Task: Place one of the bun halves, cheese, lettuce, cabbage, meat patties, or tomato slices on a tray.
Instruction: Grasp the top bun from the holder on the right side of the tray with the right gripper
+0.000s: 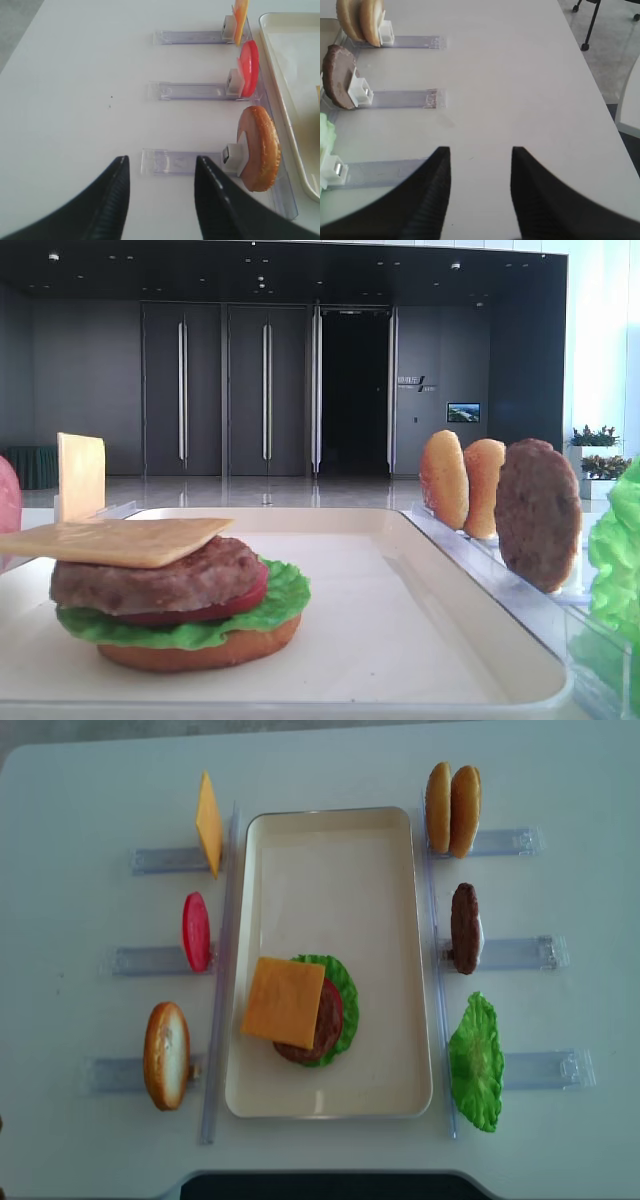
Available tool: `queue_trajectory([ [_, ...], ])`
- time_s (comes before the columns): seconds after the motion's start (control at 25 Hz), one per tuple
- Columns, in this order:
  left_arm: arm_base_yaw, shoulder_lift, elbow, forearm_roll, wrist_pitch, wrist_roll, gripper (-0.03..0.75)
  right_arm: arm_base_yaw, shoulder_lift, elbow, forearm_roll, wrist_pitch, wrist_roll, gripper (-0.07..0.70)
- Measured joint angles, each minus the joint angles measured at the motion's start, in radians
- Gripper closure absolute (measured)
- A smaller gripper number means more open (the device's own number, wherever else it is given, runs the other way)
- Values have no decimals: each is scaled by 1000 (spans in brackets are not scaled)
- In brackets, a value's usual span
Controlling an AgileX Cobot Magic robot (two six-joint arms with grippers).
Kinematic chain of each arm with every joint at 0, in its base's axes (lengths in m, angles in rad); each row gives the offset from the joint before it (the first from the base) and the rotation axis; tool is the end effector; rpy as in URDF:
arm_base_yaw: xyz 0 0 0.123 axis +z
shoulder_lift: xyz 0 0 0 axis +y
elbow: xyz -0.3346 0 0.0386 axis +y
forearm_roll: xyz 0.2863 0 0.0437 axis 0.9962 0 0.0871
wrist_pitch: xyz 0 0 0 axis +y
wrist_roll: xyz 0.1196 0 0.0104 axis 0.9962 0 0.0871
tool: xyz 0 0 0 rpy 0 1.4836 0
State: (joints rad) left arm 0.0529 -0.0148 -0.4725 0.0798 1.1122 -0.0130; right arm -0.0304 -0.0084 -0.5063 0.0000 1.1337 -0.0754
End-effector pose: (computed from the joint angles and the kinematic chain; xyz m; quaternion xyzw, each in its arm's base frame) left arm -0.0002 0.0086 0.2681 -0.0309 0.8683 0.0497 0.4926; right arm -0.0038 0.0001 0.2768 -0.0195 0.8678 -0.0263 0.4957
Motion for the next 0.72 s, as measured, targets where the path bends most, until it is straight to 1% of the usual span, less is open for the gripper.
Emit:
queue_trajectory([
  [0.32, 0, 0, 0, 0, 0, 0, 387, 0, 0, -1, 0, 1, -3, 352],
  [0.4, 0, 0, 0, 0, 0, 0, 387, 0, 19, -16, 11, 11, -4, 352],
  [0.48, 0, 0, 0, 0, 0, 0, 387, 0, 97, -51, 30, 7, -7, 352],
  [0.6, 0, 0, 0, 0, 0, 0, 388, 0, 276, -120, 75, -21, -11, 352],
  [0.72, 0, 0, 0, 0, 0, 0, 388, 0, 495, -209, 131, -39, -27, 314],
])
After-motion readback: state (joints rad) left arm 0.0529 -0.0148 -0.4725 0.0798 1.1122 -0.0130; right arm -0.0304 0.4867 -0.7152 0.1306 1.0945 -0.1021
